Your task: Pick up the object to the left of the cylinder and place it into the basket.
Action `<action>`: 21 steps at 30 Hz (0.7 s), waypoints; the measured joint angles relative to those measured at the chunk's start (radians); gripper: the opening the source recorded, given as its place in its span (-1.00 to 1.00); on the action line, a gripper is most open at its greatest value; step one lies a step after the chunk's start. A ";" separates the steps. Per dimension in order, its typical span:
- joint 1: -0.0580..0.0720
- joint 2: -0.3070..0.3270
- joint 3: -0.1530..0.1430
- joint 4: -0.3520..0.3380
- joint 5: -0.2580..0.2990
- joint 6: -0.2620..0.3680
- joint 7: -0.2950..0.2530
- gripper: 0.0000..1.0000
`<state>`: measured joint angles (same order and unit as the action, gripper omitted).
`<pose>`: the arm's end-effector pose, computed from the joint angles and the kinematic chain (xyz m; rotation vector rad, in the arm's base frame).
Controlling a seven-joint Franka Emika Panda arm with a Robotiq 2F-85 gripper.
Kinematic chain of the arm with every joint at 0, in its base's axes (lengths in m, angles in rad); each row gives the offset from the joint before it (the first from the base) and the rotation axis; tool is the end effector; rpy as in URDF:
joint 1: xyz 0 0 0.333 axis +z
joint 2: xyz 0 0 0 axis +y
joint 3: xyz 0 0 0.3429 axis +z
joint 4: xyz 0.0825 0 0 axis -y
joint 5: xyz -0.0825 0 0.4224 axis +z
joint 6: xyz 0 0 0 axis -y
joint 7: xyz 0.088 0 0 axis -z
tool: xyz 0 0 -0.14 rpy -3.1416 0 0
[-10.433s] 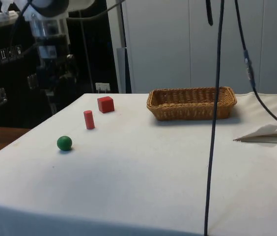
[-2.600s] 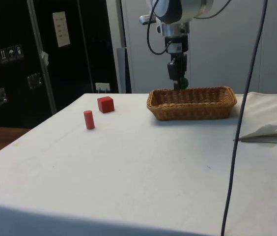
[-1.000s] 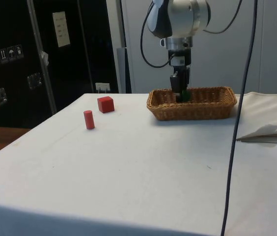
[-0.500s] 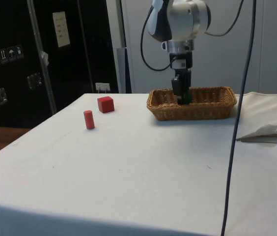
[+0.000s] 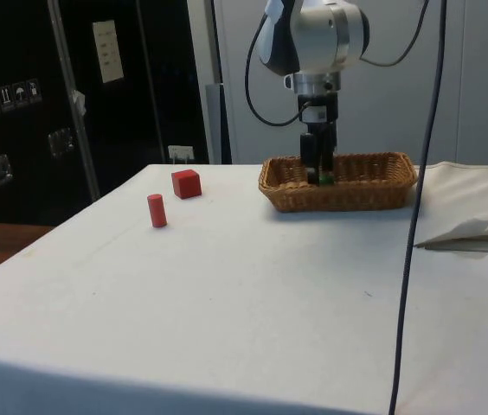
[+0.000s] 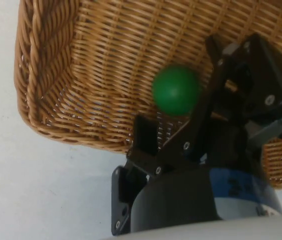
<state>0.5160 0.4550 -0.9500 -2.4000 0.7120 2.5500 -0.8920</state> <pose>0.4469 -0.2469 0.1609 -3.1276 0.1789 0.0049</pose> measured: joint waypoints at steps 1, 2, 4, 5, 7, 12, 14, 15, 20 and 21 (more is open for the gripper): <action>0.000 0.000 0.000 0.000 0.000 0.000 0.000 1.00; 0.000 0.000 0.000 0.000 0.000 0.000 0.000 1.00; 0.000 -0.001 0.000 0.000 0.000 0.000 0.000 1.00; 0.000 -0.001 0.000 0.000 0.000 0.000 0.000 1.00; 0.000 -0.001 0.000 0.000 0.000 0.000 0.000 1.00; 0.000 -0.001 0.000 0.000 0.000 0.000 0.000 1.00; 0.000 -0.001 0.000 0.001 0.000 0.000 0.000 1.00; 0.001 -0.002 0.000 0.003 0.000 0.000 0.000 1.00; 0.003 -0.014 -0.001 0.008 0.000 0.000 0.002 1.00; 0.004 -0.018 -0.001 0.009 0.000 0.001 0.002 1.00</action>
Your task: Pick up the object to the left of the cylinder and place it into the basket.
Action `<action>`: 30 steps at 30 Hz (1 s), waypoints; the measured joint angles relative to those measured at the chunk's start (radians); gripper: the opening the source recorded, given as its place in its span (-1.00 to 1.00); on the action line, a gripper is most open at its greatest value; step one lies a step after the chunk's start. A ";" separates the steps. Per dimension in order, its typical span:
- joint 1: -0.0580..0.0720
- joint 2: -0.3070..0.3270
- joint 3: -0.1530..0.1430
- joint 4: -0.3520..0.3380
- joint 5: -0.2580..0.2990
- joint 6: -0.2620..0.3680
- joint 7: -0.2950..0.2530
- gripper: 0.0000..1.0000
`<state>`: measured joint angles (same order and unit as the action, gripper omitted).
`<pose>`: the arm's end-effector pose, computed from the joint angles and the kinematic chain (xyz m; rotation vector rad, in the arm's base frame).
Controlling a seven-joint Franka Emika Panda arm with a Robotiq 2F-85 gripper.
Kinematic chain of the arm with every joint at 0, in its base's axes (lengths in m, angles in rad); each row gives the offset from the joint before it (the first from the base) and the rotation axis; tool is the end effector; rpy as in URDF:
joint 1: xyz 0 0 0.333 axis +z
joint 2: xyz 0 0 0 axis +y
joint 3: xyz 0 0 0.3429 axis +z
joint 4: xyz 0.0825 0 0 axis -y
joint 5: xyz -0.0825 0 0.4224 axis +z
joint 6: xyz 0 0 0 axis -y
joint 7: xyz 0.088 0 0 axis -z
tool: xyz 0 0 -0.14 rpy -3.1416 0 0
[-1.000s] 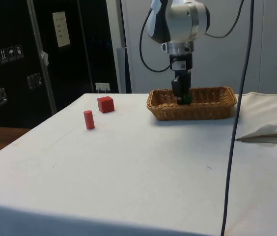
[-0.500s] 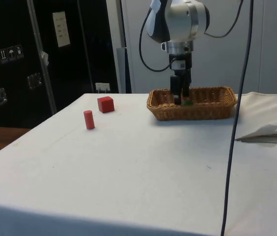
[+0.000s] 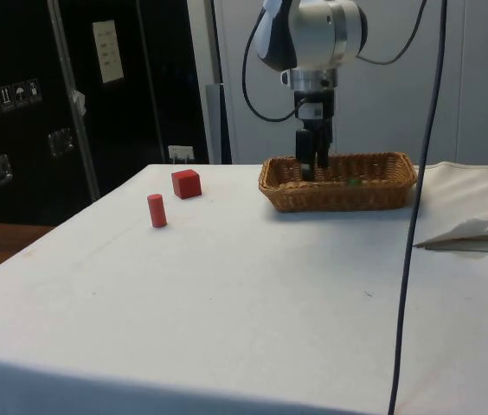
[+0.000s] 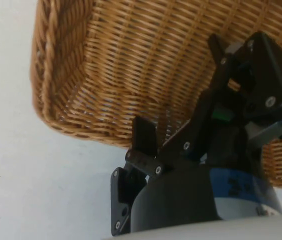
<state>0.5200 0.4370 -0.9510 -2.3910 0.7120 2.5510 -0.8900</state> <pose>0.4548 -0.2449 0.1689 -3.1219 0.1718 -0.0325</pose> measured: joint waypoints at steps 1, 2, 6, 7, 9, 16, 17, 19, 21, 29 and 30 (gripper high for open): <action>0.001 -0.005 0.000 0.001 -0.001 0.000 0.001 1.00; 0.003 -0.010 -0.001 0.003 -0.002 0.000 0.003 1.00; 0.010 -0.035 -0.002 0.004 -0.010 0.003 0.013 1.00; 0.012 -0.042 -0.002 0.005 -0.012 0.003 0.016 1.00; 0.015 -0.054 -0.002 0.006 -0.014 0.004 0.020 1.00; 0.028 -0.084 -0.002 0.013 -0.017 0.006 0.032 1.00; 0.030 -0.089 -0.002 0.015 -0.019 0.006 0.035 1.00; 0.035 -0.097 -0.002 0.018 -0.025 0.006 0.044 1.00; 0.043 -0.112 0.000 0.023 -0.038 0.007 0.063 1.00; 0.061 -0.151 0.014 0.041 -0.089 0.012 0.131 1.00; 0.063 -0.154 0.017 0.044 -0.096 0.012 0.141 1.00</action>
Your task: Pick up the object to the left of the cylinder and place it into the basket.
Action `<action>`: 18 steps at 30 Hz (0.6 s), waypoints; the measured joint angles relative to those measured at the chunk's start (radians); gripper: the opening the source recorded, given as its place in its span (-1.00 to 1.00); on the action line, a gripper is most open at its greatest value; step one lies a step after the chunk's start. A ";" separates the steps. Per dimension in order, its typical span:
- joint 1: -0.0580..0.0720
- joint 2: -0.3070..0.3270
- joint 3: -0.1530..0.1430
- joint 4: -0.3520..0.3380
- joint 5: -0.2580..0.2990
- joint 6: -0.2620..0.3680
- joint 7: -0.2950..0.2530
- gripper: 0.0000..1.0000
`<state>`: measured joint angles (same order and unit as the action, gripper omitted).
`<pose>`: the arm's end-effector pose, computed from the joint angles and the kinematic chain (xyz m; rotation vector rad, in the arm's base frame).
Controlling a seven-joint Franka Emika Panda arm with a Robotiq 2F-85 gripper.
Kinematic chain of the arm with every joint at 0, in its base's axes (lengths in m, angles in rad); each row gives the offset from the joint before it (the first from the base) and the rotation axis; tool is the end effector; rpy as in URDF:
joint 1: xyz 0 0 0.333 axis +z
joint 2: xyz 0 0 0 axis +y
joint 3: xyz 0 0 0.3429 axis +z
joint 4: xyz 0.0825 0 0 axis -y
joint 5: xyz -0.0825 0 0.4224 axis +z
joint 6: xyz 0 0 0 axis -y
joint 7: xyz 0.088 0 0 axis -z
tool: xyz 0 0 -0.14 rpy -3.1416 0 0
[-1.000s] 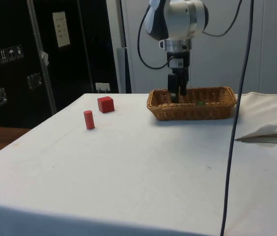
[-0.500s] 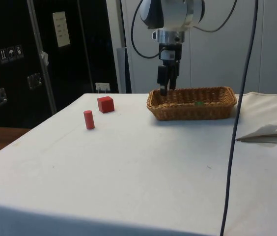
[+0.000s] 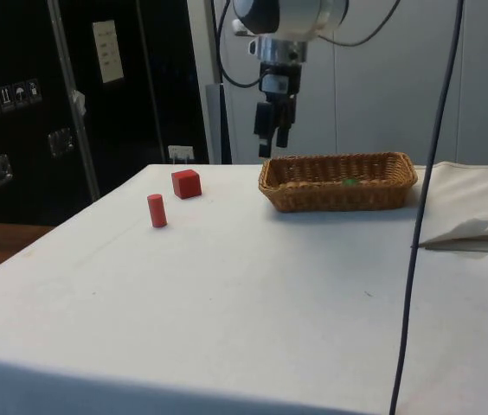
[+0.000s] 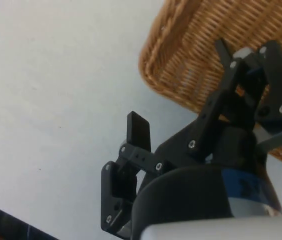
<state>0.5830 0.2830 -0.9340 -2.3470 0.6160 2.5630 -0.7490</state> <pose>0.5108 -0.1994 0.2288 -3.0738 0.1250 -0.2304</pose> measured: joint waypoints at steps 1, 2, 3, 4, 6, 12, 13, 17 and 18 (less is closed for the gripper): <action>0.002 -0.003 0.002 0.003 -0.005 0.000 0.008 1.00; 0.003 -0.005 0.005 0.006 -0.011 0.001 0.016 1.00; 0.003 -0.005 0.005 0.006 -0.011 0.001 0.016 1.00; 0.005 -0.007 0.009 0.008 -0.017 0.001 0.024 1.00; 0.008 -0.008 0.021 0.018 -0.029 0.003 0.048 1.00; 0.010 -0.008 0.046 0.032 -0.046 0.010 0.083 1.00; 0.010 -0.008 0.050 0.034 -0.052 0.011 0.091 1.00; 0.011 -0.003 0.073 0.048 -0.073 0.014 0.128 1.00; 0.011 -0.003 0.073 0.048 -0.073 0.014 0.128 1.00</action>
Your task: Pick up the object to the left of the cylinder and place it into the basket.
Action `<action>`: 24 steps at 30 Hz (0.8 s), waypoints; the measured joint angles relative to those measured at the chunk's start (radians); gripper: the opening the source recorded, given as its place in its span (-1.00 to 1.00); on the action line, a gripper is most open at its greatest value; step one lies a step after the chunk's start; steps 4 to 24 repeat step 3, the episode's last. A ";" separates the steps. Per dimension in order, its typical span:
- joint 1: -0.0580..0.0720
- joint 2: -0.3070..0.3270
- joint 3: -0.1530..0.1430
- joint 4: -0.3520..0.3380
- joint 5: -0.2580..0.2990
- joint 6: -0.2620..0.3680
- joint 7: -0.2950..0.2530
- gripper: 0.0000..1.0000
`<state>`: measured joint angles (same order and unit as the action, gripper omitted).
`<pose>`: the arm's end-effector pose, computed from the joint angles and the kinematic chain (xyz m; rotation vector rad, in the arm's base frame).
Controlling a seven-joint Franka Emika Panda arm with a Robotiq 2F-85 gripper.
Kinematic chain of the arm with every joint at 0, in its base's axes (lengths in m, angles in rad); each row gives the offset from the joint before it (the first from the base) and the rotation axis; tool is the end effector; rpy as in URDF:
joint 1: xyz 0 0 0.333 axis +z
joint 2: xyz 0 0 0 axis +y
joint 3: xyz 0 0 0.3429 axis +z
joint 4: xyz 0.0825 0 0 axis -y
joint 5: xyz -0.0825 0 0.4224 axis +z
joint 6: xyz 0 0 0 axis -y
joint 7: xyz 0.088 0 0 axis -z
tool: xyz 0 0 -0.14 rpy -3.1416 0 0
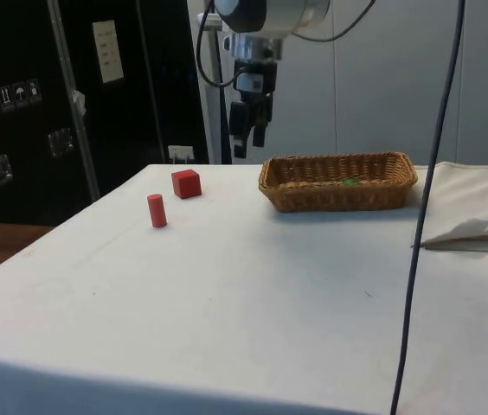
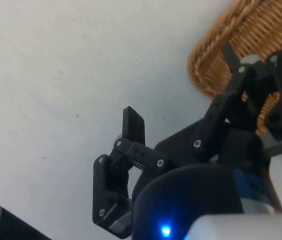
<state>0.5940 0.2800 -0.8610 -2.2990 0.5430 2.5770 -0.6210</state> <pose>0.5463 -0.1578 0.2417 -3.0928 0.0908 -0.2577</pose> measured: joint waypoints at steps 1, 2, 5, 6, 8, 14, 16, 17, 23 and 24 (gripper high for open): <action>0.000 0.002 0.003 0.002 -0.002 0.002 0.005 1.00; 0.000 0.006 0.003 0.003 -0.003 0.003 0.006 1.00; 0.000 0.006 0.003 0.003 -0.003 0.003 0.006 1.00; 0.000 0.006 0.003 0.003 -0.003 0.003 0.006 1.00; 0.000 0.006 0.003 0.003 -0.003 0.003 0.006 1.00; 0.000 0.006 0.003 0.003 -0.003 0.003 0.006 1.00; 0.000 0.006 0.003 0.003 -0.003 0.003 0.006 1.00; 0.000 0.006 0.003 0.003 -0.003 0.003 0.006 1.00; 0.000 0.006 0.003 0.003 -0.003 0.003 0.006 1.00; 0.000 0.006 0.003 0.003 -0.003 0.003 0.006 1.00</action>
